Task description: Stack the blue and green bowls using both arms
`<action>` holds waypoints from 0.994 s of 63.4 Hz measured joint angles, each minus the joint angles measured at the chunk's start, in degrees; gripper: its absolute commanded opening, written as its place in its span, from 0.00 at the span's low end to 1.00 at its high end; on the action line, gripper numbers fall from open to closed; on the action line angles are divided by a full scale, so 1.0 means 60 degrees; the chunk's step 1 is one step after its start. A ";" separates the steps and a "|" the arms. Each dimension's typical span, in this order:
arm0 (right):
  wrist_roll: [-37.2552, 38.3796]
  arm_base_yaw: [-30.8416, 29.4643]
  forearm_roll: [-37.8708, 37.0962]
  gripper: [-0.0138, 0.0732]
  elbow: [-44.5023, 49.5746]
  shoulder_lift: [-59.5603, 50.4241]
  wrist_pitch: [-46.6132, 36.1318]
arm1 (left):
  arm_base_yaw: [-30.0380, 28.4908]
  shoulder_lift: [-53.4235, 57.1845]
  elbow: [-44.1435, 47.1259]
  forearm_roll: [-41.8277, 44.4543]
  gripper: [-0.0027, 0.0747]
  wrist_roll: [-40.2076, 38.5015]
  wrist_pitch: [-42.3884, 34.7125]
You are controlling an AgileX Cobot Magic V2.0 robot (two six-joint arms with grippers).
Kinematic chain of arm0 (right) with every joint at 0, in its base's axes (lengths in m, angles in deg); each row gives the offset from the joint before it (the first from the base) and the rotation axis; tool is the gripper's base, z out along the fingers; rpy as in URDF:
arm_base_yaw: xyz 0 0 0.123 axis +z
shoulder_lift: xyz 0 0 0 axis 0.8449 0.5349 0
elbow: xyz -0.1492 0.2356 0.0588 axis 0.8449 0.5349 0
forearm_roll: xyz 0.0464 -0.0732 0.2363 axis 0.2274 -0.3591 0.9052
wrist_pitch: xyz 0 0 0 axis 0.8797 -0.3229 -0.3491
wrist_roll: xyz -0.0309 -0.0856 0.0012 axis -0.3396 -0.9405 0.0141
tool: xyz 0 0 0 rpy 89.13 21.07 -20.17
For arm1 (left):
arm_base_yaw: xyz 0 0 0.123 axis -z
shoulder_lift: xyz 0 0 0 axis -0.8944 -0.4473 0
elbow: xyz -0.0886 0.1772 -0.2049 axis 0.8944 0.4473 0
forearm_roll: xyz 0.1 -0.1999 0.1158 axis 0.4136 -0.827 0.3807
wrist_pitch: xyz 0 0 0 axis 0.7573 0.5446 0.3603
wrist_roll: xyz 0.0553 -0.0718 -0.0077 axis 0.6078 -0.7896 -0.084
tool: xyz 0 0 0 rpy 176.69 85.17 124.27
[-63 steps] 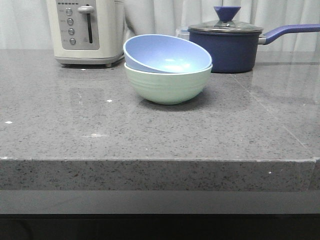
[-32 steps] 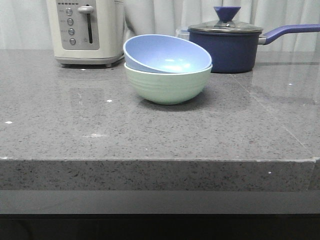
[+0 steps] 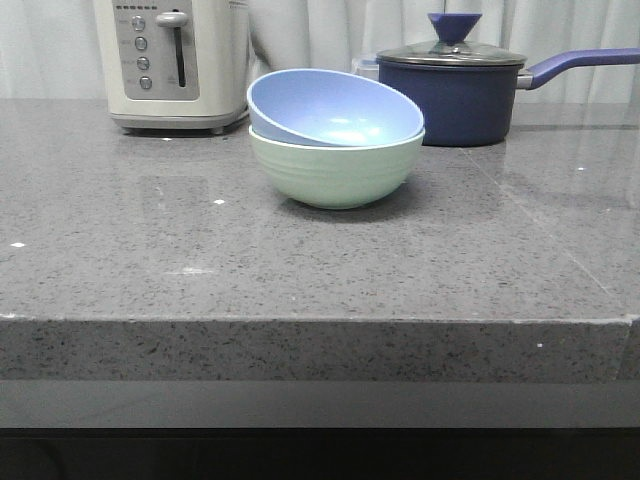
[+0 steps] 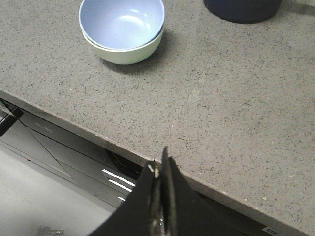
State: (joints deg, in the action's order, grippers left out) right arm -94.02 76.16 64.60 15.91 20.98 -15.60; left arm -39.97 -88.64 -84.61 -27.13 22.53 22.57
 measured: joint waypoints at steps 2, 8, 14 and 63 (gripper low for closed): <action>0.0000 0.0000 -0.0006 0.09 0.0000 0.0000 0.0000 | 0.0000 0.0000 0.0000 0.0000 0.01 0.0000 0.0000; 0.0000 0.0000 -0.0006 0.09 0.0000 0.0000 0.0000 | 0.0000 0.0000 0.0000 0.0000 0.01 0.0000 0.0000; 0.0000 0.0000 -0.0006 0.09 0.0000 0.0000 0.0000 | 0.0000 0.0000 0.0000 0.0000 0.01 0.0000 0.0017; 0.0000 0.0000 -0.0021 0.09 0.0000 0.0000 0.0000 | -0.3237 0.5296 0.6599 0.0335 0.01 0.0058 -0.6728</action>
State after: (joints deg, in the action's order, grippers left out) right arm -94.02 76.16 64.47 15.91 20.98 -15.60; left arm -59.39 -56.86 -45.01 -25.12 22.88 -17.80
